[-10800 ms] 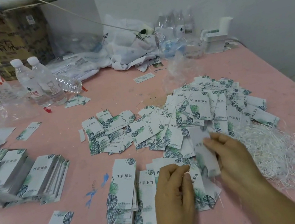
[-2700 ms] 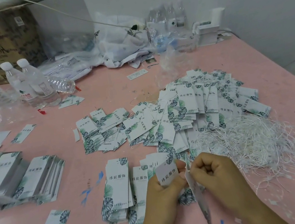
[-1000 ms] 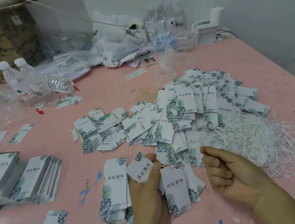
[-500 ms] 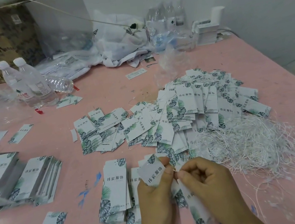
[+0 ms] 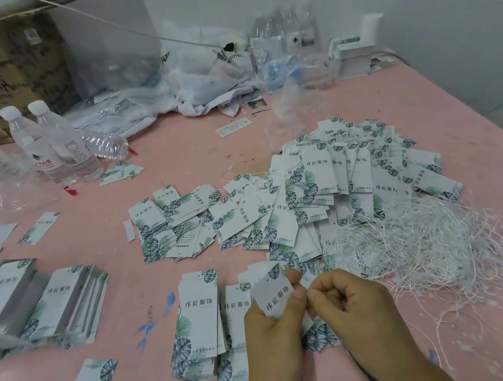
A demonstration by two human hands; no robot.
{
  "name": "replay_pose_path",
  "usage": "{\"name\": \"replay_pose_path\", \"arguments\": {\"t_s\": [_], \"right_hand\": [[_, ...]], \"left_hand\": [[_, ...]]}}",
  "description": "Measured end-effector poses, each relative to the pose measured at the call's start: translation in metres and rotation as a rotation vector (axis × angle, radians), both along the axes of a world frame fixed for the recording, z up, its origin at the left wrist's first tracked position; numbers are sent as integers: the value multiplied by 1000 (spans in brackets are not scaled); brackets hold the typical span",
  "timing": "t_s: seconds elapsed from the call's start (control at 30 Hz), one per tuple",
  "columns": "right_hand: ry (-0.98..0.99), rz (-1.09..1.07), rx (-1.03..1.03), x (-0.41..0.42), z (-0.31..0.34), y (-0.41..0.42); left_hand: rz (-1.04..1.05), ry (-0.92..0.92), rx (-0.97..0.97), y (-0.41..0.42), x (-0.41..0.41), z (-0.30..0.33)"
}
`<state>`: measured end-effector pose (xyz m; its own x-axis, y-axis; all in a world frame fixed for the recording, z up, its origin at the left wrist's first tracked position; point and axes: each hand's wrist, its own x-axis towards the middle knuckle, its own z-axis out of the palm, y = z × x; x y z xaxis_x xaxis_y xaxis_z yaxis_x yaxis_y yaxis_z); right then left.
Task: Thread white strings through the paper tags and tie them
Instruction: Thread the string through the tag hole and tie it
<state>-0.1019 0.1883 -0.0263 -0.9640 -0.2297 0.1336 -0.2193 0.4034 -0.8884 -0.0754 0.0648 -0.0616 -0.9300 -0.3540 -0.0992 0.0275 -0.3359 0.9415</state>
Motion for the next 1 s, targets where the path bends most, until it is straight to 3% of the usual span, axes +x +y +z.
{"name": "replay_pose_path", "arguments": {"t_s": [0.37, 0.6, 0.73, 1.0], "right_hand": [[74, -29, 95, 0, 0, 2], [102, -59, -17, 1, -1, 1], [112, -61, -75, 2, -2, -1], [114, -95, -140, 1, 0, 0]], "left_hand": [[4, 16, -66, -2, -2, -5], [-73, 76, -247, 4, 8, 5], [-155, 87, -195, 6, 10, 10], [-229, 120, -279, 8, 11, 18]]}}
